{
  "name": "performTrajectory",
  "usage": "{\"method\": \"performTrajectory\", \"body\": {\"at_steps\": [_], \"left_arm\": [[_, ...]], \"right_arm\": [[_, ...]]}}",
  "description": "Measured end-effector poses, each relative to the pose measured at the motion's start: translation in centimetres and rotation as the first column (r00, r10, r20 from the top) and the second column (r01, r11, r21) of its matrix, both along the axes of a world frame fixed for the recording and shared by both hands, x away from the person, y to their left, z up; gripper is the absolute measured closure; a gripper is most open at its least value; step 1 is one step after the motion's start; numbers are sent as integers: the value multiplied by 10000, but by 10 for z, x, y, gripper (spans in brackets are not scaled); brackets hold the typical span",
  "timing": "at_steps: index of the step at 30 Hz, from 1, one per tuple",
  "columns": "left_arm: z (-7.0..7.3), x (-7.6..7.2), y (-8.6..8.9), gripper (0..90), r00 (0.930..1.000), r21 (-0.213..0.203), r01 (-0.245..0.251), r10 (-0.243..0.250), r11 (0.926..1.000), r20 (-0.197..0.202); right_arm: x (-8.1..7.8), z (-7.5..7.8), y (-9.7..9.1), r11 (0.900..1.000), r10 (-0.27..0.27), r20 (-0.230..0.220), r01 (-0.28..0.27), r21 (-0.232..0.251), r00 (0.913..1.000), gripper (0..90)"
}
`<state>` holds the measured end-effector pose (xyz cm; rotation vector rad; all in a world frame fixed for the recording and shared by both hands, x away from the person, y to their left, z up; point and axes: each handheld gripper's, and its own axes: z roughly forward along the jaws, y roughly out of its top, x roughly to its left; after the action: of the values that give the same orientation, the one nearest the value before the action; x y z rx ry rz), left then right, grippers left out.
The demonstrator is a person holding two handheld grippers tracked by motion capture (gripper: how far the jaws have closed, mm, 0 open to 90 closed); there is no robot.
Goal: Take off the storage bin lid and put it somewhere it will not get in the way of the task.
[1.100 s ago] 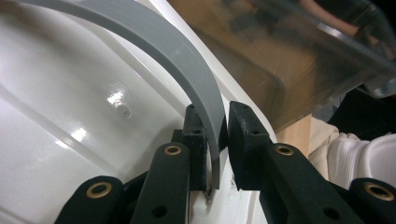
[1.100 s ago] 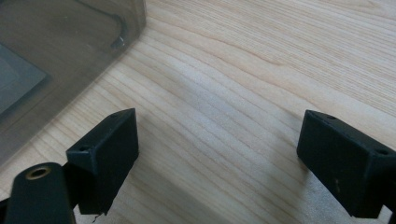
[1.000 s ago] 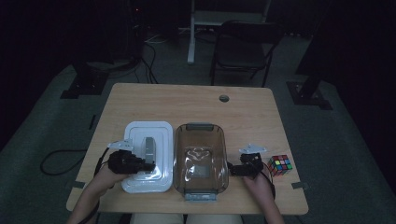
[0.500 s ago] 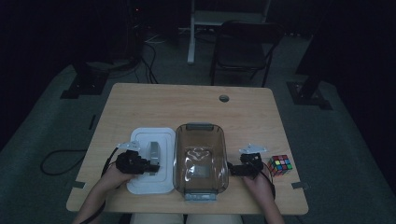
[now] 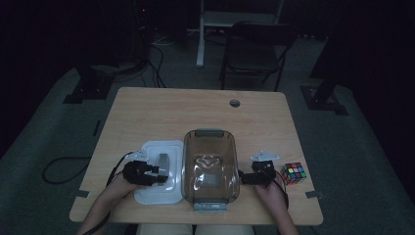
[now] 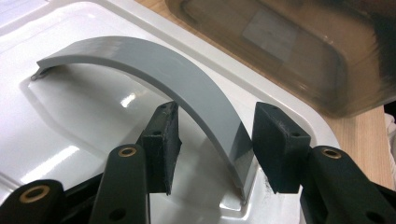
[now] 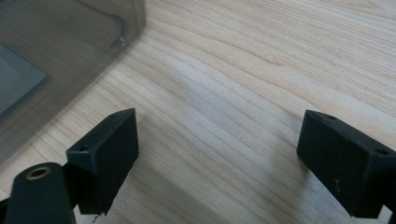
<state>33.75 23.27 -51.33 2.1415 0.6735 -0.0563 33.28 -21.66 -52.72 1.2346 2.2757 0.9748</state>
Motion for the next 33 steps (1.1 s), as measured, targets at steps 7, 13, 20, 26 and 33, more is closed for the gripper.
{"method": "performTrajectory", "body": {"at_steps": [7, 13, 20, 26, 33], "left_arm": [[4, 2, 10, 389, 9969, -266, -772, 769, 9967, -137], [12, 0, 20, 246, 9919, -540, -1269, 1268, 9904, -56], [14, -3, 32, 13, 9741, 55, -2262, 2262, 9741, 70], [14, -6, 41, 13, 9492, 489, -3143, 3131, 9481, 309], [13, -14, 47, 12, 9086, 1355, -4171, 4089, 8987, 854]], "right_arm": [[0, 0, 0, 10000, 2, 2, -2, -1, 10000, 125], [0, 0, 0, 10000, 0, 1, 0, -1, 10000, 125], [0, 0, 0, 10000, 1, 0, -1, -2, 10000, 125], [0, 0, 0, 10000, 0, 0, 0, 0, 10000, 125], [0, 0, 0, 10000, 2, -1, -2, -4, 10000, 125]]}}
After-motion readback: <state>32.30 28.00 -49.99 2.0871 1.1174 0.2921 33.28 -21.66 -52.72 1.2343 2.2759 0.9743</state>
